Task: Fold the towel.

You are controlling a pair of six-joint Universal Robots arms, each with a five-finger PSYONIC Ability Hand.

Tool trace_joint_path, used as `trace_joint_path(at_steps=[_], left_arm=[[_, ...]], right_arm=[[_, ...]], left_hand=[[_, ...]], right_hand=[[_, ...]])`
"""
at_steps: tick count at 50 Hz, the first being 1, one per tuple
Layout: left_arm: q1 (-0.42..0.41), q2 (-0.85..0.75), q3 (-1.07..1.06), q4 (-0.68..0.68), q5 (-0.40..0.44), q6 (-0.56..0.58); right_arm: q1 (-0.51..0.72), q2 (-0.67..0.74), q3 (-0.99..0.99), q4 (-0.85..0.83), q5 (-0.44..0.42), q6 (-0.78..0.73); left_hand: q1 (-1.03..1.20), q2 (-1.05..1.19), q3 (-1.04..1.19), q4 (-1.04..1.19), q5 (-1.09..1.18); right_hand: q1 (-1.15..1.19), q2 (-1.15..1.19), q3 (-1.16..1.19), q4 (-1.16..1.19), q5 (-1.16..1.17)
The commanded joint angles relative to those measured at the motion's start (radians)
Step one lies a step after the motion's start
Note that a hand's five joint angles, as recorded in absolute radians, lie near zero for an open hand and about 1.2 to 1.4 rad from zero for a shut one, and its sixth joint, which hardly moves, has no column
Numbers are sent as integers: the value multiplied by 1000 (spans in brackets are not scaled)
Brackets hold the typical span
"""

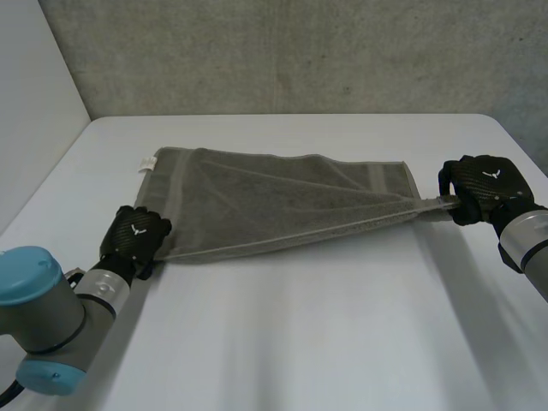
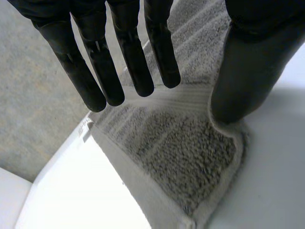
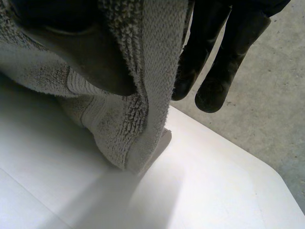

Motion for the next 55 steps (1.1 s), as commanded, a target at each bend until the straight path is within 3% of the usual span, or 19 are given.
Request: trace_joint_path(at_steps=[1,5,7,13,18,22,27,34,38,45,48,55], left_arm=[[10,-2,12,-24,-1,-2],[12,-2,13,-24,-1,-3],[13,-1,21,-26,-5,-9],[30,15,44,-61,-20,-57],[36,123,78,-260,-29,-86],[33,174,73,-317,-24,-100],[36,285,48,-336,-21,-125],[58,455,-39,-352,-9,-135],[88,583,-91,-413,49,-135],[145,774,-136,-524,150,-137],[159,852,-139,-572,190,-141],[168,845,-133,-550,210,-144]], right_arm=[[0,0,0,0,1,-1],[0,0,0,0,1,1],[0,-1,0,0,1,1],[0,-3,-5,6,3,-2],[3,-7,-17,21,-1,-7],[5,-23,-37,67,-8,-13],[0,-81,-99,231,-27,-29],[-12,-128,-180,509,-51,-175],[-15,-184,-163,659,-53,-335],[-58,-251,-128,767,-74,-455],[-92,-271,-120,859,-125,-532],[-189,-270,-160,1000,-234,-634]], left_hand=[[91,92,91,90,103],[197,198,197,196,209],[489,490,489,488,500],[490,492,490,490,502],[490,492,490,490,502],[490,492,490,490,502],[490,492,490,490,502],[490,492,490,490,502],[490,492,490,490,502],[490,492,490,490,502],[490,492,490,490,502],[490,492,490,490,502]], right_hand=[[56,60,58,52,51],[56,60,58,52,51],[56,60,58,52,51],[56,60,58,52,51],[56,60,58,52,51],[56,60,58,52,51],[56,60,58,52,51],[56,60,58,52,51],[56,60,58,52,51],[56,60,58,52,51],[56,60,58,52,51],[56,60,58,52,51]])
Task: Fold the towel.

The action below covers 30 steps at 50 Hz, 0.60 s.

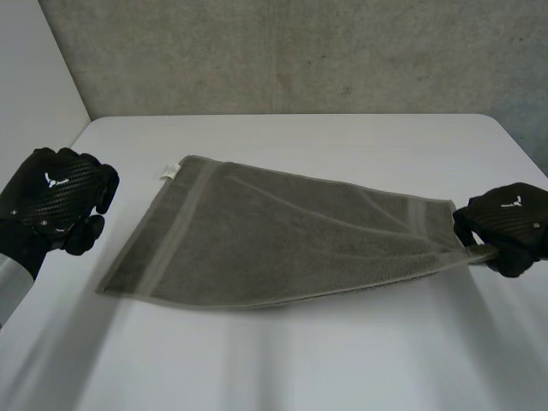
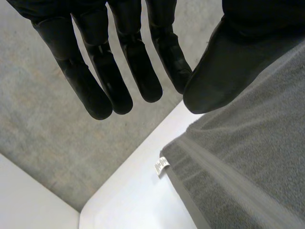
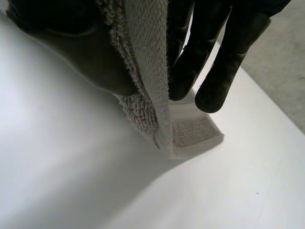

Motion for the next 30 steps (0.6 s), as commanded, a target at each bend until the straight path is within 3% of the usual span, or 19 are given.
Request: trace_joint_path(at_steps=[1,6,7,8,10,13,20,30], left_arm=[[12,6,7,9,23,-5],[11,-163,-7,84,26,0],[5,-199,-19,95,31,5],[5,-199,-19,95,31,5],[1,-245,-46,116,33,9],[12,-290,-53,144,46,9],[-3,-408,-33,164,53,12],[-41,-599,74,184,37,8]], right_arm=[[-83,6,-40,109,-113,-74],[-80,32,-32,81,-150,-23],[-77,47,-34,51,-152,20],[-77,59,-34,16,-150,61],[-77,70,-32,-21,-150,105],[-81,98,-32,-104,-149,202],[-92,191,-34,-274,-143,464],[-104,254,-20,-333,-127,528]], left_hand=[[40,40,18,37,24],[40,40,18,37,24],[-349,-349,-371,-352,-365],[-353,-353,-375,-356,-369],[-892,-891,-913,-894,-908],[-1049,-1048,-1070,-1051,-1065],[-1064,-1063,-1085,-1066,-1080],[-976,-975,-997,-978,-992]], right_hand=[[56,60,58,52,51],[56,60,58,52,51],[56,60,58,52,51],[56,60,58,52,51],[56,60,58,52,51],[56,60,58,52,51],[56,60,58,52,51],[56,60,58,52,51]])
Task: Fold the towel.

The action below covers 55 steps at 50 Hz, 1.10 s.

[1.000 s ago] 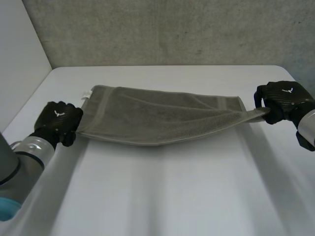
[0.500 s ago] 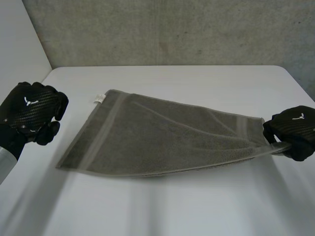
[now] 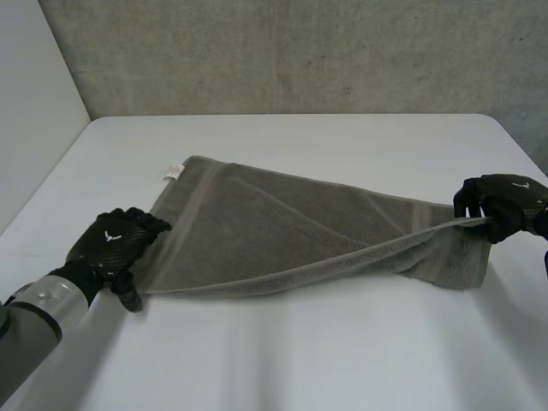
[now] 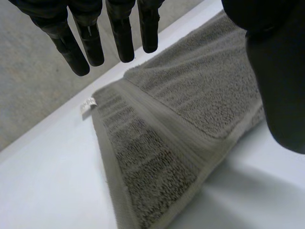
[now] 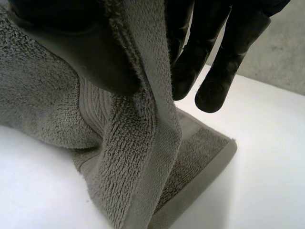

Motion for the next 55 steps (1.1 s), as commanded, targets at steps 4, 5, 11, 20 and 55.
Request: trace_joint_path(at_steps=[4,5,11,20,55], left_arm=[[-40,-148,100,6,-12,-8],[-41,-166,110,6,-12,-8],[-61,-200,133,5,-12,-10],[-81,-208,149,14,-12,-18],[-227,-488,726,106,-165,-162]], right_arm=[[-47,18,25,-18,1,13],[-50,18,31,-21,0,13],[-56,20,44,-45,15,13],[-55,21,53,-50,41,13],[-7,176,-156,-153,112,169]], left_hand=[[104,103,113,103,120],[127,127,136,126,143],[160,159,169,159,176],[736,735,745,735,752],[1058,1057,1067,1057,1074]], right_hand=[[56,60,58,52,51],[56,60,58,52,51],[56,60,58,52,51],[56,60,58,52,51],[56,60,58,52,51]])
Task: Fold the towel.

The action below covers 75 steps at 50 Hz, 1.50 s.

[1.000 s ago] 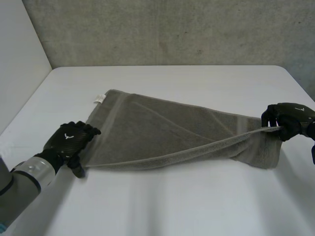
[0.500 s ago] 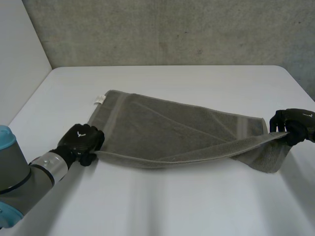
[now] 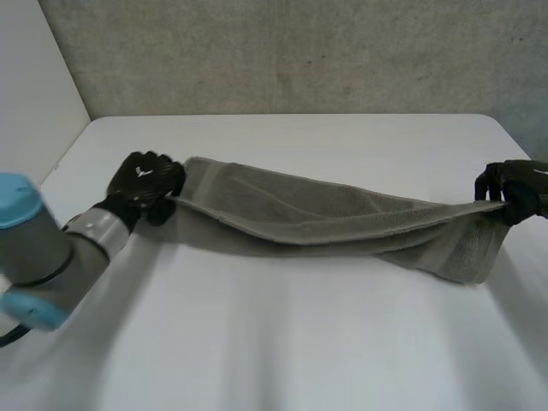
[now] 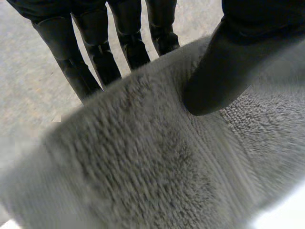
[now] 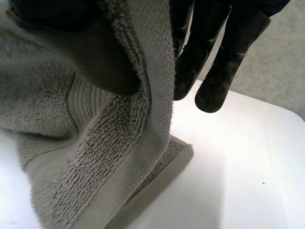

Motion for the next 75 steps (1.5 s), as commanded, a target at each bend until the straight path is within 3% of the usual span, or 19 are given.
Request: trace_joint_path(at_steps=[1,13,23,33,46,48,50,51,52,53,54,68,75], left_arm=[[-58,-200,288,-17,-86,0],[-86,-532,832,-164,-125,-1],[-113,-721,1125,-189,-129,0],[-125,-819,1282,-187,-131,2],[-125,-853,1300,-181,-131,11],[-124,-853,1299,-178,-131,13],[-124,-853,1299,-177,-131,13],[-124,-853,1299,-177,-131,13],[-124,-853,1299,-177,-131,13],[-124,-852,1296,-177,-131,13],[-124,-847,1294,-178,-132,14],[-124,-712,1219,-181,-255,11],[-89,-521,994,-189,-309,14]], right_arm=[[32,149,-131,-49,89,126],[129,275,-260,-155,168,247],[184,370,-347,-210,252,257],[194,467,-431,-221,344,249],[198,516,-471,-206,433,177],[198,517,-473,-198,450,169],[198,516,-478,-172,465,154],[198,516,-478,-172,465,154],[200,514,-478,-163,467,148],[200,508,-478,-154,470,143],[200,508,-478,-154,470,143],[209,287,-413,-117,452,116],[212,134,-268,-120,444,31]], left_hand=[[40,40,19,38,31],[40,40,19,38,31],[40,40,19,38,31],[40,40,19,38,31],[40,40,19,38,31],[40,40,19,38,31],[40,40,19,38,31],[-300,-300,-321,-302,-309],[-303,-303,-324,-305,-312],[-908,-908,-929,-910,-917],[-1097,-1097,-1118,-1099,-1106],[-1158,-1158,-1179,-1159,-1166],[-1122,-1123,-1144,-1124,-1131]], right_hand=[[56,60,58,52,51],[56,60,58,52,51],[56,60,58,52,51],[56,60,58,52,51],[56,60,58,52,51],[-28,-24,-26,-32,-33],[-544,-540,-543,-549,-550],[-547,-543,-546,-552,-553],[-861,-857,-860,-866,-867],[-1088,-1084,-1087,-1093,-1094],[-1090,-1086,-1089,-1095,-1096],[-1165,-1161,-1164,-1170,-1171],[-1165,-1161,-1164,-1170,-1171]])
